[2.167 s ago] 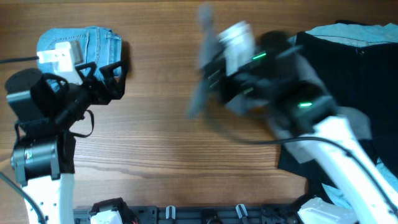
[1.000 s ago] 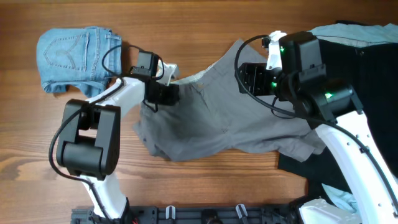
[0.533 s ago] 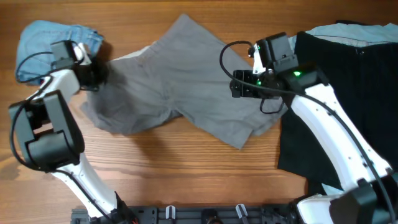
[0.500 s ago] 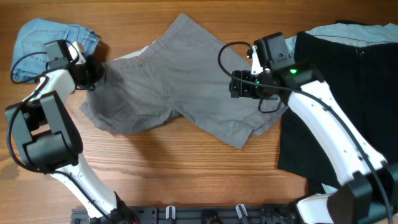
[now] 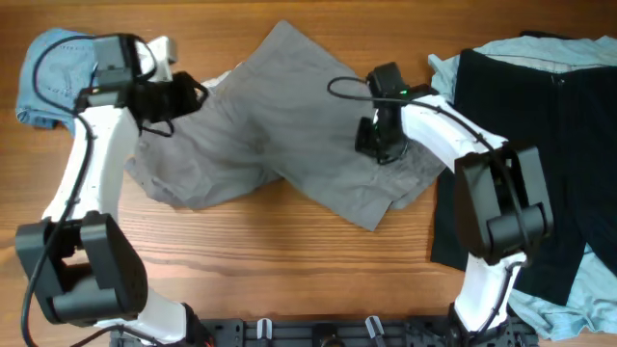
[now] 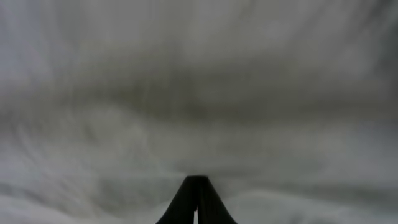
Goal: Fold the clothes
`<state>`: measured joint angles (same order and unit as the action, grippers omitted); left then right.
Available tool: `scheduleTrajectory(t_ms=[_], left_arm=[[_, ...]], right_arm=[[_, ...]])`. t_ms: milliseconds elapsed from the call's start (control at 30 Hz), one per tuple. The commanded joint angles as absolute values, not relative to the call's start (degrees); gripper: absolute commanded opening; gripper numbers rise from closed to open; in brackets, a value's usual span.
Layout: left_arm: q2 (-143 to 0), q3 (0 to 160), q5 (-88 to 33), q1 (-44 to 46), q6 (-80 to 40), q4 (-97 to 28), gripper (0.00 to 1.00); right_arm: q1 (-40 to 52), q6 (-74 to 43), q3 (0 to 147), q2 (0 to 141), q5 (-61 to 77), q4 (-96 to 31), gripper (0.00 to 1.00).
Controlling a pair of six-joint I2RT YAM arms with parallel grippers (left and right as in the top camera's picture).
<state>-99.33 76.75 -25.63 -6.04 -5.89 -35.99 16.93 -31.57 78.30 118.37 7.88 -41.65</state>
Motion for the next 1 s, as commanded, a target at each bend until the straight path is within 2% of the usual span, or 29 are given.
scheduleTrajectory(t_ms=[0, 67, 100, 200, 367, 400, 500, 567, 600, 633, 733, 800, 833, 867, 967], left_arm=[[-99.48, 76.99, -21.98, -2.92, -0.03, -38.09, 0.34], [-99.48, 76.99, -21.93, -1.61, 1.15, -39.22, 0.39], [-99.48, 76.99, -21.08, -0.91, 1.15, -39.75, 0.41], [-99.57, 76.99, -18.52, 0.21, 1.13, -39.99, 0.45], [-100.22, 76.99, -18.50, 1.30, 1.13, -39.51, 0.48], [-100.62, 76.99, -17.89, 1.41, 1.15, -39.48, 0.43], [-102.48, 76.95, -12.88, 1.65, 1.10, -40.29, 0.40], [-103.00, 76.95, -11.20, 1.48, 1.10, -40.80, 0.44], [-103.04, 76.95, -9.76, 1.32, 1.10, -40.75, 0.46], [-103.02, 76.95, -8.01, 1.04, 1.06, -39.83, 0.49], [-103.02, 76.95, -6.92, 0.25, 0.86, -39.22, 0.50], [-103.02, 76.95, -6.94, -0.62, 0.86, -39.46, 0.50], [-103.02, 76.95, -6.94, -0.89, 0.86, -39.55, 0.51], [-103.04, 76.95, -6.94, -0.99, 0.86, -39.55, 0.51], [-103.04, 76.95, -6.98, -1.02, 0.86, -39.48, 0.53]], right_arm=[[7.88, -38.35, 76.12, 128.62, 2.20, -31.29, 0.04], [3.38, -33.17, 77.08, 128.35, 11.70, -24.64, 0.07], [1.04, -29.26, 78.59, 127.85, 19.20, -22.02, 0.13], [-3.22, -24.03, 83.57, 124.53, 29.93, -21.52, 0.20], [-4.51, -15.86, 89.10, 112.95, 39.59, -23.70, 0.45], [-4.12, -15.20, 89.10, 110.28, 40.23, -24.93, 0.49], [-0.67, -14.98, 89.10, 101.43, 40.34, -34.87, 0.54], [2.81, -14.96, 89.10, 99.13, 39.88, -42.26, 0.61], [5.32, -14.98, 89.10, 98.96, 39.29, -46.33, 0.68], [9.56, -15.29, 88.38, 99.46, 38.30, -50.65, 0.75], [17.30, -23.97, 84.44, 101.16, 34.17, -51.48, 0.85], [23.40, -32.23, 79.90, 103.88, 34.30, -47.72, 0.86], [25.76, -36.40, 78.13, 105.38, 34.35, -45.69, 0.89], [27.70, -40.03, 76.71, 106.74, 34.85, -43.83, 0.97], [32.32, -46.09, 74.00, 110.78, 38.79, -36.49, 1.00]])
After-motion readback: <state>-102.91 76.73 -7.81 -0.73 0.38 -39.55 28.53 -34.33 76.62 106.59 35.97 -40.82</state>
